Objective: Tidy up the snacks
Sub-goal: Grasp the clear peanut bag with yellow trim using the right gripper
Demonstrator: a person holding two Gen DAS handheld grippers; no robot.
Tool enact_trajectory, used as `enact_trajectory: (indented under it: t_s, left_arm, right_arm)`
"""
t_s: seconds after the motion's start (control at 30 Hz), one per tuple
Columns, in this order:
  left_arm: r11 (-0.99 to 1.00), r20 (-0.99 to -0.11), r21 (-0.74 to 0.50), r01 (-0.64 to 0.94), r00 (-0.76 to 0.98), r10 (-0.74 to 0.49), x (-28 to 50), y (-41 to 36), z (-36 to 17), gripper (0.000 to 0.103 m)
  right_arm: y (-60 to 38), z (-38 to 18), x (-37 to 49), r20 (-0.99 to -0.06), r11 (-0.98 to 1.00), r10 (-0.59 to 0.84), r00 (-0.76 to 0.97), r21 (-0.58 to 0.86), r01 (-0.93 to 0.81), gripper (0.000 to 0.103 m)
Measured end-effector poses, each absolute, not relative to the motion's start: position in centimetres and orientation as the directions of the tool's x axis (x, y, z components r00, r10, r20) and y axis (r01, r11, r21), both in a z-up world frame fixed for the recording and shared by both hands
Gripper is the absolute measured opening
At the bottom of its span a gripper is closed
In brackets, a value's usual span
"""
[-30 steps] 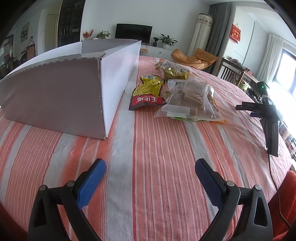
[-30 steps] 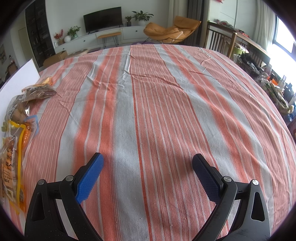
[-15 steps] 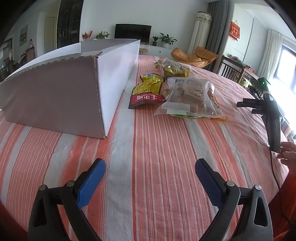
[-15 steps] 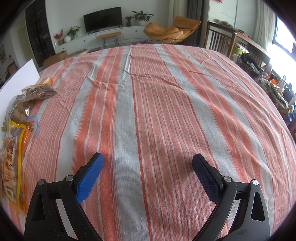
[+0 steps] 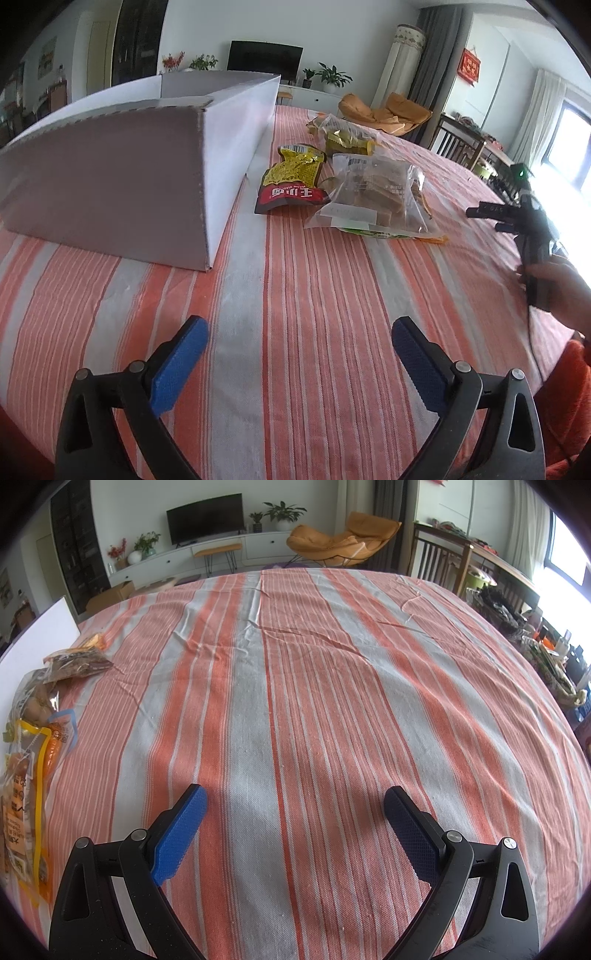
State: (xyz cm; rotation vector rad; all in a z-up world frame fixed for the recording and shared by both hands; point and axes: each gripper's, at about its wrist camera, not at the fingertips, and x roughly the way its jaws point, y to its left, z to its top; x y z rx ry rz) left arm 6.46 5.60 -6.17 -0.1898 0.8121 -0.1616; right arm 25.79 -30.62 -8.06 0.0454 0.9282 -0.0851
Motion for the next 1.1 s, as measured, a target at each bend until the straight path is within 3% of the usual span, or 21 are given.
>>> enact_trajectory:
  t_s: [0.3,0.33,0.4,0.47,0.63,0.93,1.0,1.03,1.07,1.1]
  left_arm:
    - [0.979,-0.711,-0.188,0.083,0.676,-0.194,6.4,4.9,-6.3,0.1]
    - [0.977,-0.707,-0.199,0.081,0.678,-0.201,6.4,5.0,-6.3,0.101]
    - [0.974,-0.702,-0.216,0.075,0.681,-0.208,6.5,5.1,-6.3,0.102]
    - [0.973,-0.702,-0.219,0.072,0.681,-0.209,6.7,5.2,-6.3,0.102]
    - [0.965,-0.698,-0.253,0.075,0.676,-0.236,6.3,5.7,-6.2,0.102]
    - [0.962,-0.697,-0.262,0.072,0.675,-0.241,6.4,5.7,-6.2,0.102]
    - [0.963,-0.697,-0.258,0.077,0.675,-0.241,6.4,5.6,-6.2,0.102]
    - [0.964,-0.697,-0.255,0.078,0.675,-0.24,6.4,5.6,-6.2,0.102]
    - [0.964,-0.698,-0.252,0.078,0.676,-0.237,6.4,5.5,-6.2,0.102]
    - [0.966,-0.699,-0.247,0.076,0.676,-0.232,6.5,5.5,-6.2,0.102]
  right_arm:
    - [-30.7,-8.0,26.8,-0.837,0.995,-0.039,0.545,0.017,0.098,0.097]
    - [-30.6,-7.6,26.8,-0.854,0.992,-0.012,0.52,0.055,0.114,0.097]
    - [-28.9,-6.4,25.8,-0.843,0.969,0.173,0.51,0.239,0.067,0.096]
    - [-25.0,-5.2,24.7,-0.838,0.956,0.277,0.471,0.287,-0.052,0.095]
    - [-15.5,-4.4,23.1,-0.853,0.943,0.297,0.428,0.191,-0.274,0.094]
    - [-10.2,-7.1,25.1,-0.881,0.969,0.184,0.437,0.089,-0.229,0.094]
    - [-10.4,-7.1,25.0,-0.872,0.97,0.189,0.451,0.095,-0.223,0.089]
    - [-10.8,-7.0,24.7,-0.868,0.973,0.178,0.463,0.084,-0.217,0.077]
    - [-11.1,-6.9,24.5,-0.867,0.974,0.171,0.469,0.076,-0.214,0.072]
    - [-11.6,-6.7,24.3,-0.867,0.973,0.176,0.466,0.081,-0.216,0.071]
